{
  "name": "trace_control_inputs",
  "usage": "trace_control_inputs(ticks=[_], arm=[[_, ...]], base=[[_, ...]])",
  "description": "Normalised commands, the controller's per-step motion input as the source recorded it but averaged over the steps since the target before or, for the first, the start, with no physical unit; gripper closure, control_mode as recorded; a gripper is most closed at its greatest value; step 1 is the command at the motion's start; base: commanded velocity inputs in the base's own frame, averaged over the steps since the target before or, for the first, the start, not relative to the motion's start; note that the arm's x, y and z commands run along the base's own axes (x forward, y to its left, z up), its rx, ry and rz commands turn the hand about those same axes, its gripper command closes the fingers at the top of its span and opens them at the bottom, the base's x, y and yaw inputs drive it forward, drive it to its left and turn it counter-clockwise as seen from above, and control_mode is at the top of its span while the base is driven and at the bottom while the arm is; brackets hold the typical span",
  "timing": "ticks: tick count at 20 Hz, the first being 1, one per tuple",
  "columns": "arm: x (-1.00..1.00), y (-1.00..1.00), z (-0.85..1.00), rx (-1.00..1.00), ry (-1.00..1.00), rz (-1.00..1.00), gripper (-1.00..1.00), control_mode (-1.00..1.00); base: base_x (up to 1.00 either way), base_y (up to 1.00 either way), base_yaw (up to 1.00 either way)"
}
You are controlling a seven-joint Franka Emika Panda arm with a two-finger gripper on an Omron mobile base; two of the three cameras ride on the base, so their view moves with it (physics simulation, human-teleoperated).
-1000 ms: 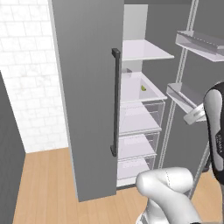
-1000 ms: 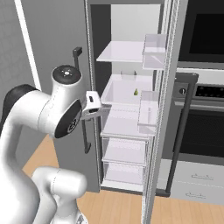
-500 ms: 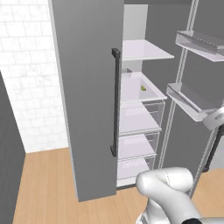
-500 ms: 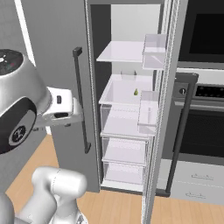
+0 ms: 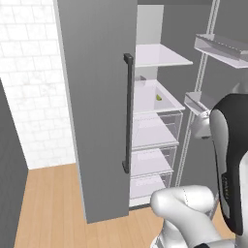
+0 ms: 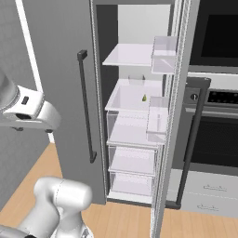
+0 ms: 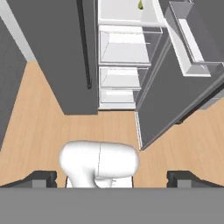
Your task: Grab a lemon wedge from the fridge and one ice cube from the ice bowl, and put them in the glass of lemonade.
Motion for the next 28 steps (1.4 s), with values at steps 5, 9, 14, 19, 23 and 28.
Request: trace_control_inputs(ticks=[5,9,14,19,23,28], arm=[[-0.17,0.00,-0.05,0.00,0.00,0.00,-1.00,-1.00],[0.00,0.00,-0.10,0.00,0.00,0.00,-1.00,-1.00],[0.00,0.00,0.00,0.00,0.00,0.00,-1.00,-1.00],[0.00,0.00,-0.03,0.00,0.00,0.00,-1.00,-1.00],[0.00,-0.01,-0.07,0.00,0.00,0.00,-1.00,1.00],[0.00,0.00,0.00,0.00,0.00,0.00,-1.00,1.00]], base=[[0.00,0.00,0.00],[0.00,0.00,0.00],[0.00,0.00,0.00],[0.00,0.00,0.00],[0.06,-0.31,0.03],[0.46,-0.83,0.09]])
